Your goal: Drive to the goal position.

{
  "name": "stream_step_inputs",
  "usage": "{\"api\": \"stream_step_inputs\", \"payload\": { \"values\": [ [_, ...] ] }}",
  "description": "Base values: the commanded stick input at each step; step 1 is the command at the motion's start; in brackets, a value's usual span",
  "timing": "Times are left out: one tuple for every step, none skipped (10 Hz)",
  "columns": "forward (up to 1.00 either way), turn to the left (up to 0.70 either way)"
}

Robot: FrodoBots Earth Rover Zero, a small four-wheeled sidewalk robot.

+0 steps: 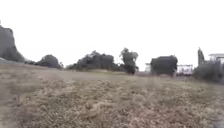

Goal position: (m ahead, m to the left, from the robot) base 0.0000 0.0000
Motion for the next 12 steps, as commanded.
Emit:
{"api": "stream_step_inputs", "payload": {
  "values": [
    [0.00,0.70],
    [0.00,0.70],
    [0.00,0.70],
    [0.00,0.70],
    [0.00,0.70],
    [0.00,0.70],
    [0.00,0.70],
    [0.00,0.70],
    [0.00,0.70],
    [0.00,0.70],
    [0.00,0.70],
    [0.00,0.70]
  ]
}}
